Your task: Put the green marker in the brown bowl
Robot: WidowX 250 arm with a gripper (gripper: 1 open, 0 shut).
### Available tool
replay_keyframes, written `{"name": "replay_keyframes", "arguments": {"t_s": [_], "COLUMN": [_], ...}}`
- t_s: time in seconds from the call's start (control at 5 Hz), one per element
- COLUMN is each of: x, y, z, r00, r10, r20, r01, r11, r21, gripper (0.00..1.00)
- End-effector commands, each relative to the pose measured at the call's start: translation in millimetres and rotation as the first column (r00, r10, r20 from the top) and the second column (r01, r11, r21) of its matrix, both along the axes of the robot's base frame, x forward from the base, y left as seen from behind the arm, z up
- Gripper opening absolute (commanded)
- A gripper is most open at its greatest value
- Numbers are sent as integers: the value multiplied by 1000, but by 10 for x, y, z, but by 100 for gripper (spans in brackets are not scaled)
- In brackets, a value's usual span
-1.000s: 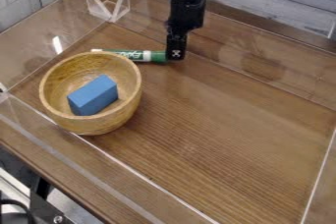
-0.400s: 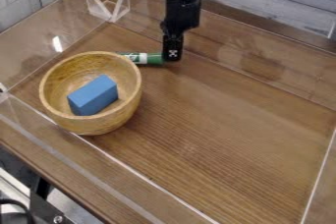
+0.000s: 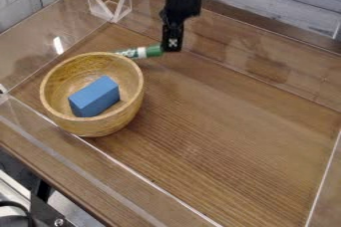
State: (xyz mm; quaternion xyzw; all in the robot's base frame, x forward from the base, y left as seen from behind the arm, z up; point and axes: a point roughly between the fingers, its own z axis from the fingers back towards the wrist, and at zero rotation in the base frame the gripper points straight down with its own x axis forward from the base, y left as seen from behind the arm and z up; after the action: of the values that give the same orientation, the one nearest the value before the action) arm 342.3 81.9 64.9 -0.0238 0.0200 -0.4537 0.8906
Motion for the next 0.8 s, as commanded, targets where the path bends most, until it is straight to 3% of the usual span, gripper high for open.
{"name": "replay_keyframes", "arguments": {"t_s": [0.0, 0.2, 0.4, 0.6], "x": [-46, -187, -266, -325], "y": [93, 120, 143, 186], "z": [504, 612, 594, 539], "r00": [994, 992, 989, 989], "r10": [24, 43, 60, 50], "r20": [102, 122, 134, 140], "r01": [-29, -49, -65, -55], "r11": [999, 998, 997, 998], "r21": [43, 44, 36, 28], "gripper": [0, 0, 0, 100]}}
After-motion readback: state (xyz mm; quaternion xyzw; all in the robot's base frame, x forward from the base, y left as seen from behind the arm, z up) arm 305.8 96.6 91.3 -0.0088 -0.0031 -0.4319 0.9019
